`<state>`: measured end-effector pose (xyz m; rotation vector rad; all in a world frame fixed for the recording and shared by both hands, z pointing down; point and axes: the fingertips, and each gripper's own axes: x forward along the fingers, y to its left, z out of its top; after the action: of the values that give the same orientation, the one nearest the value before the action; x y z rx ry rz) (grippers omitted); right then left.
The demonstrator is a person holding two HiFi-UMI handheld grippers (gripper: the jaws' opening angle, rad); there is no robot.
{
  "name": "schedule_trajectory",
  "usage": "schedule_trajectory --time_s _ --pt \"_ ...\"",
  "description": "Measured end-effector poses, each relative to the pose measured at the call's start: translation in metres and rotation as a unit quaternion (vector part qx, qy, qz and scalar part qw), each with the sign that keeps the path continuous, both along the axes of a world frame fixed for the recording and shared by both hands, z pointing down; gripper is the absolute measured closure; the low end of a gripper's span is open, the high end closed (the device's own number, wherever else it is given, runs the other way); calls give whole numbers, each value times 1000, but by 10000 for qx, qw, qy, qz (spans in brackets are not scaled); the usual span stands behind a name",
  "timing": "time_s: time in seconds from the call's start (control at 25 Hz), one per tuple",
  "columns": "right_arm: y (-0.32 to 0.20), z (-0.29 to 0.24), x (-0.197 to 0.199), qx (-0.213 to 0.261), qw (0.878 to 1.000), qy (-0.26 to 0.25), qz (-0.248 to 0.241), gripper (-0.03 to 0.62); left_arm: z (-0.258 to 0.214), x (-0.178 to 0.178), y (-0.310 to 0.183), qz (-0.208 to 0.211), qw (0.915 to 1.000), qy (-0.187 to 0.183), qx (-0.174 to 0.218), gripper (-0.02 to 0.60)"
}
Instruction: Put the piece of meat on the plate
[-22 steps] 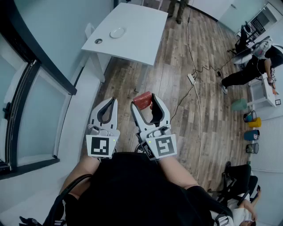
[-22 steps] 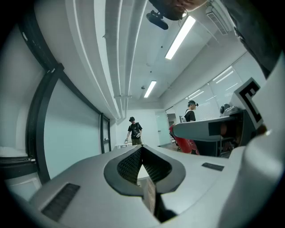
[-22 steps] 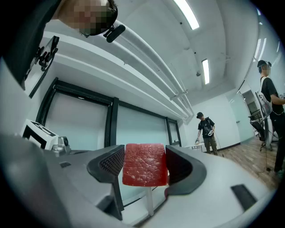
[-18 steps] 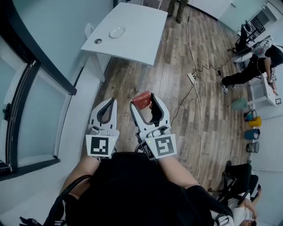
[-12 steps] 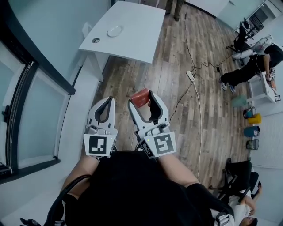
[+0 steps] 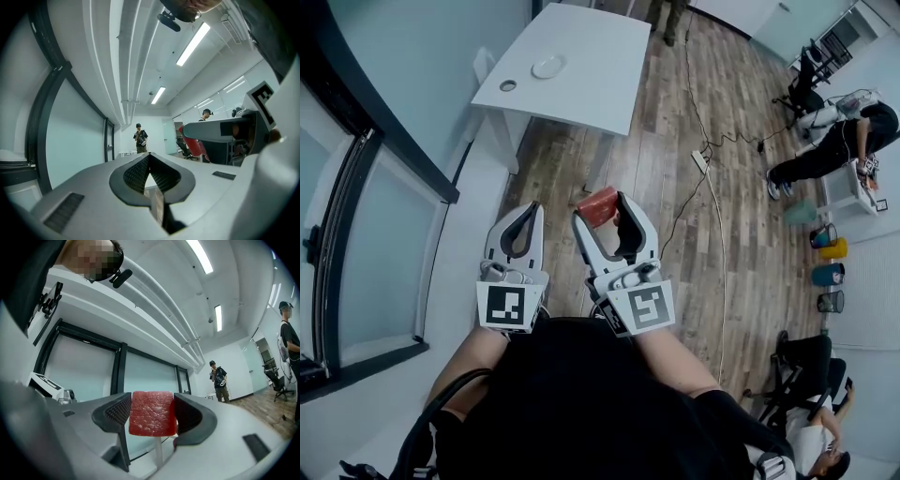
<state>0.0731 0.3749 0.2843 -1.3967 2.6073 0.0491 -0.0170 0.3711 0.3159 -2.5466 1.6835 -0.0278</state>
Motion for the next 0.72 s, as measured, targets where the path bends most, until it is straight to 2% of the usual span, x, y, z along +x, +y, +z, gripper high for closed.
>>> schedule_trajectory --time_s 0.44,0.72 --pt "16 -3 -34 -95 9993 -97 355 306 3 -39 17 226 9997 -14 -5 578" --pt "13 6 -44 -145 9997 -41 182 304 14 -41 14 277 9994 -11 -188 580"
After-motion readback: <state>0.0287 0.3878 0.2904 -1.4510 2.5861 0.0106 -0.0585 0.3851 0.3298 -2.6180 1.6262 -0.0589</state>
